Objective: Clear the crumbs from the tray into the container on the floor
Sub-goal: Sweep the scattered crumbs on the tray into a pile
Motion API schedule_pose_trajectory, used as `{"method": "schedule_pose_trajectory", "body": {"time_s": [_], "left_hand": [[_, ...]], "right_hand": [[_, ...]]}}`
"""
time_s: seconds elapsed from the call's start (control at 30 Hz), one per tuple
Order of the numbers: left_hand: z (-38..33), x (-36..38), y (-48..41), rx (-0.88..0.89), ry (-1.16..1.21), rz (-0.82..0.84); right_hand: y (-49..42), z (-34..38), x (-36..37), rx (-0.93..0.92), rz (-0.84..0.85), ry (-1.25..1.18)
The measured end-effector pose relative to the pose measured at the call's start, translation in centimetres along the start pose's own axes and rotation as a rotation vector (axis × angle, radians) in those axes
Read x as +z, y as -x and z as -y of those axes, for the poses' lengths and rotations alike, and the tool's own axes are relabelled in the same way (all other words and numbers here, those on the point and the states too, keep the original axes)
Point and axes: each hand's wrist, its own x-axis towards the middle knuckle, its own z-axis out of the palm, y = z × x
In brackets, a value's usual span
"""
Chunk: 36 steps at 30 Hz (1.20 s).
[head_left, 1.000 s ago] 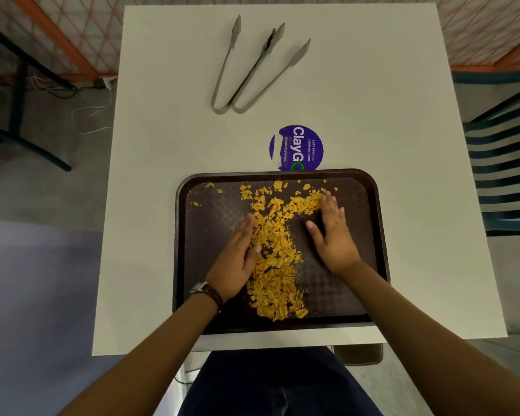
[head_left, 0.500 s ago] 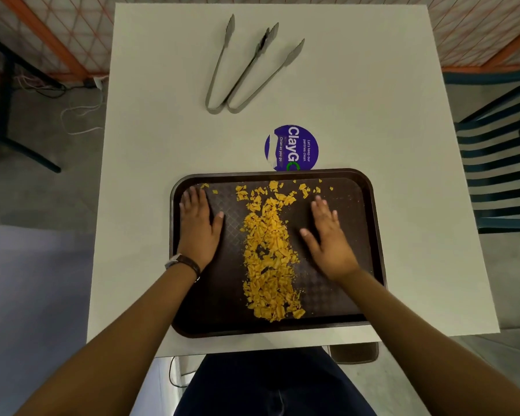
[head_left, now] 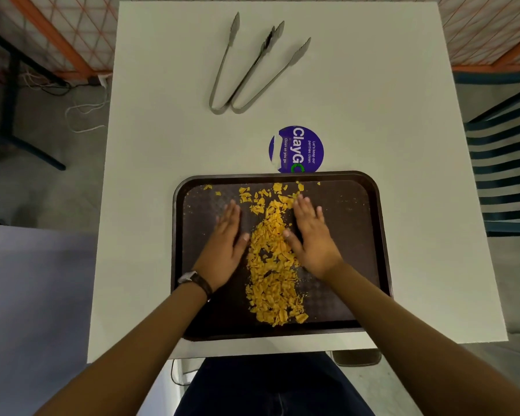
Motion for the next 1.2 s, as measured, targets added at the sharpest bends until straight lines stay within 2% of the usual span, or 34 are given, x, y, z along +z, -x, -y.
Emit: {"method": "schedule_pose_trajectory", "body": {"time_s": [0.13, 0.23, 0.33, 0.47, 0.63, 0.93, 1.07, 1.2], "left_hand": [[2.0, -2.3, -2.2, -0.036, -0.130, -0.120], [2.6, -3.0, -3.3, -0.071, -0.171, -0.134], [2.8, -2.4, -3.6, -0.047, -0.231, -0.069], [2.4, -0.9, -3.1, 0.010, -0.195, 0.054], [-0.2, 0.6, -1.6, 0.136, -0.105, 0.203], [-0.8, -1.1, -4.3, 0.109, -0.091, 0.001], [-0.9, -1.2, -5.5, 0.098, -0.107, -0.014], [-0.7, -0.1, -5.5, 0.094, -0.120, 0.044]], "right_hand": [[1.4, 1.8, 1.2, -0.143, 0.143, -0.045], [1.7, 1.6, 0.7, -0.172, 0.148, -0.113], [0.7, 0.2, -0.7, -0.130, 0.047, -0.084], [-1.7, -2.5, -2.3, -0.046, -0.075, -0.044], [-2.8, -2.8, -1.8, -0.070, -0.037, -0.015], [0.0, 0.8, 0.8, -0.272, 0.150, -0.111], [0.4, 0.6, 0.2, -0.275, 0.140, -0.165], [-1.1, -0.3, -0.8, -0.263, 0.054, -0.094]]}}
